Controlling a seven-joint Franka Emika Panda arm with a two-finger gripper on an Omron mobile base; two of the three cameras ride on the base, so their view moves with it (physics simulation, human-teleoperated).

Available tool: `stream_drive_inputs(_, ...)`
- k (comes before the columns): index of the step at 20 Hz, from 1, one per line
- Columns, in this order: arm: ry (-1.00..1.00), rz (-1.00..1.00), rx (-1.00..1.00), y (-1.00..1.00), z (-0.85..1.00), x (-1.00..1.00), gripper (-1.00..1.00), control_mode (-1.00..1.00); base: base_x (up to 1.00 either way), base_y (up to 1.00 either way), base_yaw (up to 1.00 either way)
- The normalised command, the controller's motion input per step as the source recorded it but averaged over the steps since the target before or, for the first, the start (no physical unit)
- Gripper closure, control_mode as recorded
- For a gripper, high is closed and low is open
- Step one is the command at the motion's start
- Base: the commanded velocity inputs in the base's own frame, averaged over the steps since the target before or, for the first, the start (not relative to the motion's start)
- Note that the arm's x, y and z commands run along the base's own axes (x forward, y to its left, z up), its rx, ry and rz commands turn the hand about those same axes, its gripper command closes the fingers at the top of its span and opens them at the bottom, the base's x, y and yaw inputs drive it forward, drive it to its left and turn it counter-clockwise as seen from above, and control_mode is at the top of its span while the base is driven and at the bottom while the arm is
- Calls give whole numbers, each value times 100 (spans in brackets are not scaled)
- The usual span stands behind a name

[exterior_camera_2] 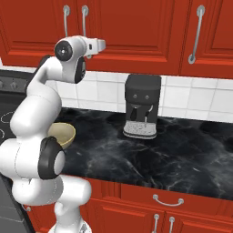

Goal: Open the cabinet. Pick the apple and kiwi from the cabinet and place them into the bowl. Then close the cabinet.

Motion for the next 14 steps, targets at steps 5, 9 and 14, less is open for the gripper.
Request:
stream_drive_inputs(5, 3, 0, 2, -56, 42, -22, 100, -100, 0, 0, 0)
stream_drive_inputs(9, 7, 0, 1, -86, 53, -41, 100, -100, 0, 0, 0)
stream_drive_inputs(14, 10, 0, 0, -100, 39, -59, 100, -100, 0, 0, 0)
